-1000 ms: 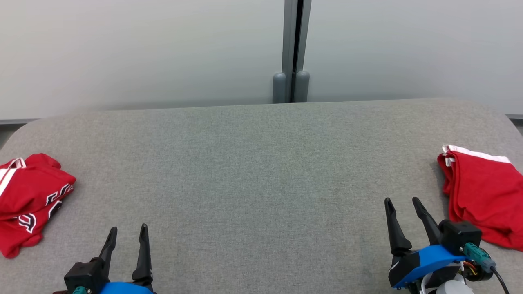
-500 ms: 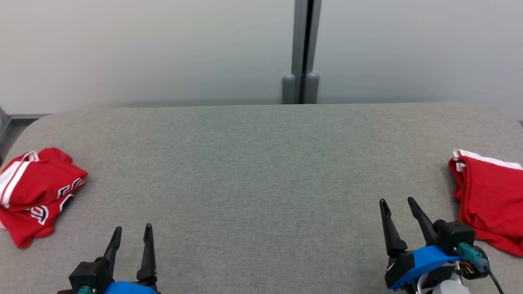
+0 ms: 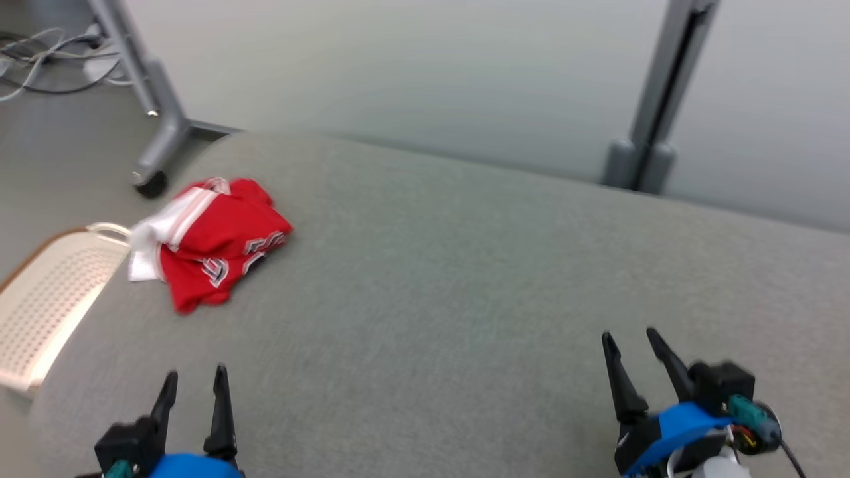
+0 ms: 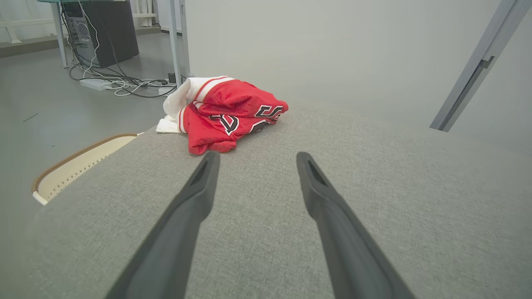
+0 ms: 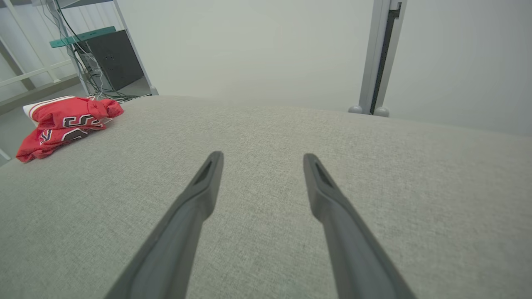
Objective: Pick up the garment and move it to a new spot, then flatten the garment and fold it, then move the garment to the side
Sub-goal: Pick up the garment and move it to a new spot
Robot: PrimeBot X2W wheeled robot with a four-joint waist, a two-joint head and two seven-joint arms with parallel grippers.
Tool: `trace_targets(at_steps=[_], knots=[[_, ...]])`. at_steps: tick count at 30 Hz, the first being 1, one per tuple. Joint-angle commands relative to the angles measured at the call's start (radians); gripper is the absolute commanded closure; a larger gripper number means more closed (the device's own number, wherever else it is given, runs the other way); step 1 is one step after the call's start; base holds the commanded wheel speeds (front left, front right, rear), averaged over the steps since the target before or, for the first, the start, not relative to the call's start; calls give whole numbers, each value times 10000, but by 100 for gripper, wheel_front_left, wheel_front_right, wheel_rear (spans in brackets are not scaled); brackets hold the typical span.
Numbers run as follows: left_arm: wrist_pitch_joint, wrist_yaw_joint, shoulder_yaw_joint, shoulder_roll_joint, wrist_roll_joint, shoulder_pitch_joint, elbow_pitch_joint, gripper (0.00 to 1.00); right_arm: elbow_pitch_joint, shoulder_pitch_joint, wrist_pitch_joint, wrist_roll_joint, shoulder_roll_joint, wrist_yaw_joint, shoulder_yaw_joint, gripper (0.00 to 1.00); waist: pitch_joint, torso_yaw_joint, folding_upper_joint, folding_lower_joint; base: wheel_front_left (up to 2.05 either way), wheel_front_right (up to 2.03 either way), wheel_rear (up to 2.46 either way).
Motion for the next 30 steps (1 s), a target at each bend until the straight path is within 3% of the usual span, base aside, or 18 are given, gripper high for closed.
trace_targets(at_steps=[1, 12, 22, 30], knots=[[0, 12, -1, 7, 17, -81, 38, 0, 32, -119, -35, 52, -45, 5, -8, 0, 368, 573, 0, 0, 0, 0, 0], [0, 12, 578, -35, 38, -19, 322, 0, 343, -258, -34, 136, -47, 5, 343, 0, 379, 2255, 0, 0, 0, 0, 0], [0, 12, 809, -173, -220, -280, 400, 0, 481, -668, -34, -64, -48, 5, 571, 0, 687, 2319, 0, 0, 0, 0, 0], [0, 12, 311, 583, -1144, -1776, 921, 0, 276, -1181, -36, -582, -50, 5, 669, 0, 1750, 1771, 0, 0, 0, 0, 0]])
